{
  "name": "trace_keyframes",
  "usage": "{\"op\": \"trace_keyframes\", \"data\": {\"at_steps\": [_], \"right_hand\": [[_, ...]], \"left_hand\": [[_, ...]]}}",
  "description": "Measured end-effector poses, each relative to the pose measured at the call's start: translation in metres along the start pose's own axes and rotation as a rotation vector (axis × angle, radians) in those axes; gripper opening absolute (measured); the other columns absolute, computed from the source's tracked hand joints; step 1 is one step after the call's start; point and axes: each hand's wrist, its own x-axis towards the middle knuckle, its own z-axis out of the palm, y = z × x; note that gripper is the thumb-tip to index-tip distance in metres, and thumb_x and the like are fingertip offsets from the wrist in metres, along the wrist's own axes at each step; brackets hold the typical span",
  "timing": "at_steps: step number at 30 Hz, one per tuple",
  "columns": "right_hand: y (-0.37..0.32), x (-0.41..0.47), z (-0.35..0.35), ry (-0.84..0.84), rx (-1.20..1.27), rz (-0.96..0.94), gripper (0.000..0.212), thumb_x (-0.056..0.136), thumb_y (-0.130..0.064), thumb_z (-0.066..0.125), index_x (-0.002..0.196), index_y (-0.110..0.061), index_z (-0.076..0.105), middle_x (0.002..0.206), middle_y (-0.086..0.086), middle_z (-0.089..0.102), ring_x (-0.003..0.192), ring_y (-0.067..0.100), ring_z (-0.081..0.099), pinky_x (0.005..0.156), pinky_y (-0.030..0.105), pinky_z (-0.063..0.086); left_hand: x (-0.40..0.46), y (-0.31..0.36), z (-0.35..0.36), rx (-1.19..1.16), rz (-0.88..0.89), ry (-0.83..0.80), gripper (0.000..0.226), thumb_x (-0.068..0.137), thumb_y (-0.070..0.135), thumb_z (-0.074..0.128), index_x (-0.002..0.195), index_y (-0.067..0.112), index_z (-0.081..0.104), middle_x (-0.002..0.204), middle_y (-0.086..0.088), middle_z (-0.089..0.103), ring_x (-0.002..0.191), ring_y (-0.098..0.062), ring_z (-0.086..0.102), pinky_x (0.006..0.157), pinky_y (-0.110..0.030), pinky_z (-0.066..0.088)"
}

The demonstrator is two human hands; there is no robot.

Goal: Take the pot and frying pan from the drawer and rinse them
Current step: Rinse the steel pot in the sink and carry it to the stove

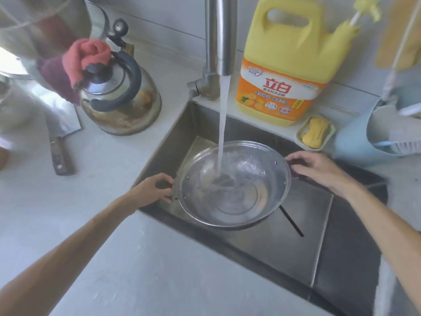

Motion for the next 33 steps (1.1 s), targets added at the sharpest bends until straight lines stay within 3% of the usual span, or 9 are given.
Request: {"op": "trace_keyframes", "data": {"at_steps": [4,8,11,14,19,23,28,30,33], "right_hand": [[-0.032,-0.016,-0.009,0.121,0.004,-0.191,0.023,0.086,-0.012,0.062,0.094,-0.033,0.064,0.102,-0.004,0.064,0.084,0.004,0.059,0.075,0.005,0.042],[-0.017,-0.024,0.004,0.253,0.03,-0.235,0.024,0.084,-0.013,0.064,0.086,-0.036,0.06,0.089,-0.001,0.063,0.078,0.014,0.056,0.077,0.023,0.044],[0.006,-0.02,0.034,0.289,0.079,-0.141,0.029,0.084,-0.007,0.063,0.086,-0.035,0.056,0.086,-0.013,0.063,0.079,0.01,0.056,0.079,0.022,0.044],[0.024,-0.013,0.075,0.227,0.192,-0.025,0.027,0.086,0.002,0.059,0.087,-0.024,0.052,0.089,-0.002,0.064,0.07,0.0,0.059,0.068,0.013,0.047],[0.036,-0.003,0.126,0.063,0.245,0.151,0.024,0.089,-0.001,0.054,0.092,-0.024,0.059,0.082,-0.007,0.063,0.05,-0.008,0.054,0.052,0.015,0.043],[0.037,0.004,0.113,0.016,0.216,0.198,0.022,0.092,0.0,0.048,0.094,-0.015,0.063,0.077,0.006,0.059,0.053,0.01,0.047,0.043,0.011,0.034],[0.008,0.013,0.053,0.102,-0.086,0.056,0.03,0.09,-0.007,0.053,0.114,-0.019,0.064,0.112,-0.006,0.063,0.104,0.01,0.056,0.089,0.024,0.04],[-0.005,0.01,0.036,0.143,-0.164,-0.04,0.028,0.087,-0.013,0.057,0.108,-0.03,0.065,0.109,-0.017,0.062,0.104,0.003,0.055,0.091,0.025,0.036],[-0.014,0.002,0.026,0.255,-0.134,-0.214,0.032,0.085,-0.016,0.061,0.096,-0.046,0.063,0.103,-0.027,0.064,0.103,-0.002,0.057,0.093,0.021,0.039]], "left_hand": [[0.0,-0.009,0.02,-0.256,0.187,0.181,0.006,0.091,0.017,0.059,0.085,0.017,0.061,0.074,0.013,0.068,0.073,-0.002,0.063,0.078,-0.018,0.044],[0.001,0.008,0.011,-0.374,0.403,0.446,0.016,0.094,0.007,0.051,0.095,0.016,0.063,0.08,0.022,0.071,0.074,0.003,0.065,0.077,-0.012,0.047],[-0.008,0.025,-0.007,-0.282,0.471,0.587,0.023,0.092,0.011,0.055,0.097,0.029,0.067,0.076,0.022,0.069,0.078,-0.006,0.068,0.084,-0.02,0.049],[-0.026,0.052,-0.024,-0.076,0.569,0.656,0.035,0.086,0.011,0.057,0.092,0.045,0.065,0.065,0.025,0.059,0.072,0.005,0.059,0.08,-0.014,0.042],[-0.045,0.089,-0.038,0.089,0.546,0.575,0.037,0.078,0.016,0.055,0.096,0.046,0.067,0.066,0.007,0.065,0.068,0.001,0.058,0.078,-0.009,0.044],[-0.039,0.072,-0.042,0.043,0.309,0.485,0.031,0.075,0.017,0.056,0.094,0.039,0.069,0.054,0.007,0.067,0.055,0.001,0.056,0.064,-0.019,0.045],[-0.014,0.009,-0.026,0.102,0.067,0.258,0.031,0.081,0.015,0.057,0.086,0.045,0.062,0.054,0.012,0.069,0.064,-0.005,0.063,0.076,-0.031,0.047],[-0.003,-0.008,-0.012,0.145,0.027,0.134,0.026,0.081,0.015,0.06,0.088,0.04,0.061,0.057,0.013,0.07,0.07,-0.018,0.068,0.081,-0.033,0.05],[0.012,-0.016,0.01,0.164,0.062,0.041,0.025,0.082,0.016,0.063,0.081,0.04,0.057,0.065,0.004,0.068,0.059,-0.01,0.06,0.071,-0.027,0.046]]}}
